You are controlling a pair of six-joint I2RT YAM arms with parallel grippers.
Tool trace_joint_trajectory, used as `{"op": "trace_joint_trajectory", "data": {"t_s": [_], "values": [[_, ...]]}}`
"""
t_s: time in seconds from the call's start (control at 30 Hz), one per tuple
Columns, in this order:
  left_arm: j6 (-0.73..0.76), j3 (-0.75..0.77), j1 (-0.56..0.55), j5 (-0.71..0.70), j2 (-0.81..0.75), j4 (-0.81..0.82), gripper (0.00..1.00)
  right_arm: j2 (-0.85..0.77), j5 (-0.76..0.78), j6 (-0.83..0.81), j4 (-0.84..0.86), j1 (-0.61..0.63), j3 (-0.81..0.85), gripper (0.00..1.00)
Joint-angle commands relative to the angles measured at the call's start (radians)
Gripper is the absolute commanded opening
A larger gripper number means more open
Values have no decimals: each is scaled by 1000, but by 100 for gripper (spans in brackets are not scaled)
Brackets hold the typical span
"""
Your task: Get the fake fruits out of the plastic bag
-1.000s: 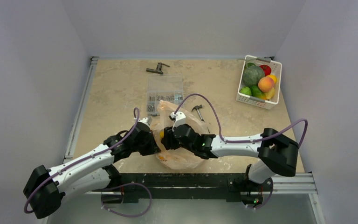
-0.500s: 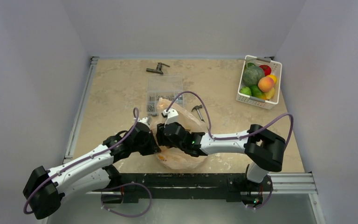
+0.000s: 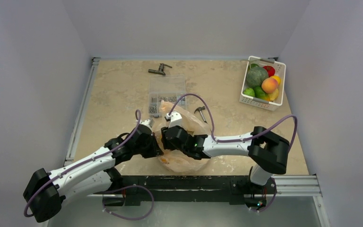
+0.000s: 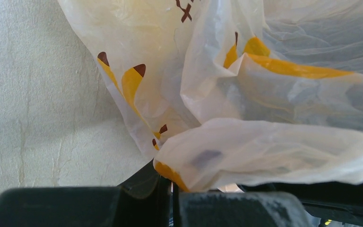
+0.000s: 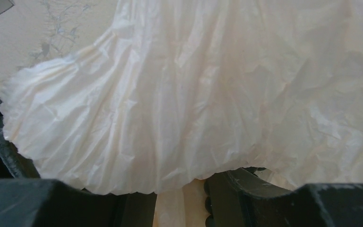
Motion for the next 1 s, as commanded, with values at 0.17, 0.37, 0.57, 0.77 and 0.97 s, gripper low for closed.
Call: {"op": "trace_joint_trajectory", "data": {"t_s": [0.17, 0.37, 0.57, 0.77, 0.97], "values": [[-14, -11, -4, 15, -2, 41, 0, -16, 40, -18, 33, 6, 13, 33], [-15, -15, -5, 14, -8, 41, 0, 0, 36, -24, 21, 6, 36, 12], [-18, -22, -5, 6, -23, 35, 0, -52, 64, -19, -36, 6, 25, 0], [-28, -22, -4, -19, -46, 12, 0, -204, -2, -84, 6, 6, -64, 0], [-33, -19, -4, -66, -81, -26, 0, -369, -53, -108, -9, 6, -143, 0]]}}
